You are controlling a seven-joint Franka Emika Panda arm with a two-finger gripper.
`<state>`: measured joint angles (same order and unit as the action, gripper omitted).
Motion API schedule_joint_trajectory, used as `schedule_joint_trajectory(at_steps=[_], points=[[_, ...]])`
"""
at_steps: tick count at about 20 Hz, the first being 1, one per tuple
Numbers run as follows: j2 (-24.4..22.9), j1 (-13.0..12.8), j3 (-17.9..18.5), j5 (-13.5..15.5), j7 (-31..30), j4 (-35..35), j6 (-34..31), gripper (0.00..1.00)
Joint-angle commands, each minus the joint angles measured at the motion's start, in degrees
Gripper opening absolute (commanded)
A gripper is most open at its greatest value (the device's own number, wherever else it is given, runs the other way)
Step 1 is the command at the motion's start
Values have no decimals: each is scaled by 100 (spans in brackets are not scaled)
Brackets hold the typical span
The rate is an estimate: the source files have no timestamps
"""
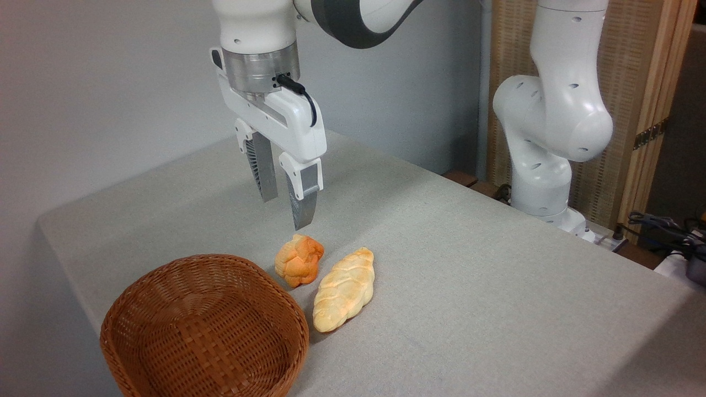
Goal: Put bread into the basket
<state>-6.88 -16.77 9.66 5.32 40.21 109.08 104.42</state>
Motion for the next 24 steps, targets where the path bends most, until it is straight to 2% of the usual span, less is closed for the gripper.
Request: schedule_joint_trajectory(at_steps=[1,20,24], points=[[-6,-11,1,-31,40,-106,-194,100],[11,7,54,-83,48,-176,-229,100],[55,112,106,-83,92,-185,-168,100]])
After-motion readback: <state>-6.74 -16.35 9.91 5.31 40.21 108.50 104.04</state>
